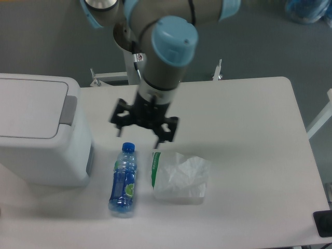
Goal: Open the trash can
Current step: 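Move the gripper over to the lid of the white trash can, then press down on the trash can lid with the gripper to pop it open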
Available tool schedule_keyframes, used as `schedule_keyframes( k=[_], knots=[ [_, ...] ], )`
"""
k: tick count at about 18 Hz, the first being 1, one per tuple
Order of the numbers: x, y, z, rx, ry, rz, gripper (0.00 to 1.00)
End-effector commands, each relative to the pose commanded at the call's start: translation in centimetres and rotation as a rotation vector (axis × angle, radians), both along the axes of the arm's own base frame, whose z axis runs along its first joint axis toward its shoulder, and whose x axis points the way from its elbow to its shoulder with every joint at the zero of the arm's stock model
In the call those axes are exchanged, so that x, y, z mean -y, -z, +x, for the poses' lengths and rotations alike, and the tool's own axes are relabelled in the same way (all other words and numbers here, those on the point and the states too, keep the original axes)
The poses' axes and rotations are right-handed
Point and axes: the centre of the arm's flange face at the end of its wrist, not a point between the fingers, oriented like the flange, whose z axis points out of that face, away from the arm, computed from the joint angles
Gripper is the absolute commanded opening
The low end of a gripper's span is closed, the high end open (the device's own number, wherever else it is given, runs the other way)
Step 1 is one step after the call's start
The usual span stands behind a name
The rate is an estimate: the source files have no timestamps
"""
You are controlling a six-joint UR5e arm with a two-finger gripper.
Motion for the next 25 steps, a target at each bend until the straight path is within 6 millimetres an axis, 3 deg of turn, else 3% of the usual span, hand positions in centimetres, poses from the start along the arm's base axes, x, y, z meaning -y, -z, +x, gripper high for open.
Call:
schedule_keyframes(
  k=[4,10,16,21,25],
  knots=[
    [1.1,-1.8,1.2,0.001,-0.043,0.008,1.0],
    [2.8,-0.6,3.6,0.017,-0.033,-0.004,1.0],
    [1.6,1.2,6.1,0.022,0.016,-0.009,1.0],
    [0.8,2.5,6.4,0.016,-0.018,0.005,1.0],
    [0.9,2.4,6.5,0.013,-0.012,0.007,1.0]
  ],
)
